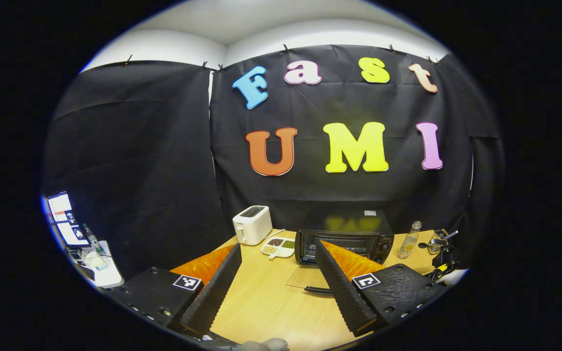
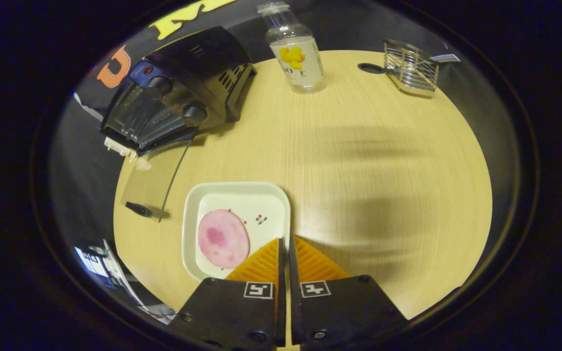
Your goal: Open the electric oven with the left hand, put the food in, and close the electric oven.
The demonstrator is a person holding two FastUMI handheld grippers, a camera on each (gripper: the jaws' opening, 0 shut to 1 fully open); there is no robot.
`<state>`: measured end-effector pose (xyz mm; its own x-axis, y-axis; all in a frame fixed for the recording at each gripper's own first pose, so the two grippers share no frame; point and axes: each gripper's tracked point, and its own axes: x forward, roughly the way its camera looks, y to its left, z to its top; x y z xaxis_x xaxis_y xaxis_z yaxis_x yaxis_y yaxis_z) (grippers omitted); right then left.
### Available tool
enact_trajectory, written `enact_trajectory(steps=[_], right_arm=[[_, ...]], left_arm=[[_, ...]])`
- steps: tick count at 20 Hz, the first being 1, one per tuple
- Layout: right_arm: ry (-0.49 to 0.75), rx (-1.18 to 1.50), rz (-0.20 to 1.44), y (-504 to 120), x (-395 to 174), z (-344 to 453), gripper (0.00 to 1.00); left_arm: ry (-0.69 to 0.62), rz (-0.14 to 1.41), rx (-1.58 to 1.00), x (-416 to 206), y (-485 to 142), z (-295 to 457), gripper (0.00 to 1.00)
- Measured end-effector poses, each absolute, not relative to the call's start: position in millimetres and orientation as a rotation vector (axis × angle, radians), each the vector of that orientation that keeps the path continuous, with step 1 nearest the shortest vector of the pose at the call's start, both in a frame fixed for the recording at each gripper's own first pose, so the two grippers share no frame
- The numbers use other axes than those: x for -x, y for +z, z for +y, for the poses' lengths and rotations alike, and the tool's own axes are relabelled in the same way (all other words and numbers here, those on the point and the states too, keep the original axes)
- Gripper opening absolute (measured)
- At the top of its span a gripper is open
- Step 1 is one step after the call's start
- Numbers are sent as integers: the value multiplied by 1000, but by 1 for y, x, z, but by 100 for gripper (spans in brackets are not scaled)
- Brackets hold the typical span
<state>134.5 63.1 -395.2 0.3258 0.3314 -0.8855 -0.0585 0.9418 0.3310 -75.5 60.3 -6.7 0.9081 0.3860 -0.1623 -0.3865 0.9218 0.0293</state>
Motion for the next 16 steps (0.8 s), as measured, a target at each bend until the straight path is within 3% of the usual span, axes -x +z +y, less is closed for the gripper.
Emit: enact_trajectory(steps=[3,10,16], right_arm=[[343,-286,1228,-396,-136,61,4],[446,-718,1225,-392,-138,60,4],[356,-918,1126,-383,-143,54,0]], left_arm=[[434,168,8,81,-8,56,97],[423,156,28,77,-3,36,97],[426,183,6,80,-1,35,97]])
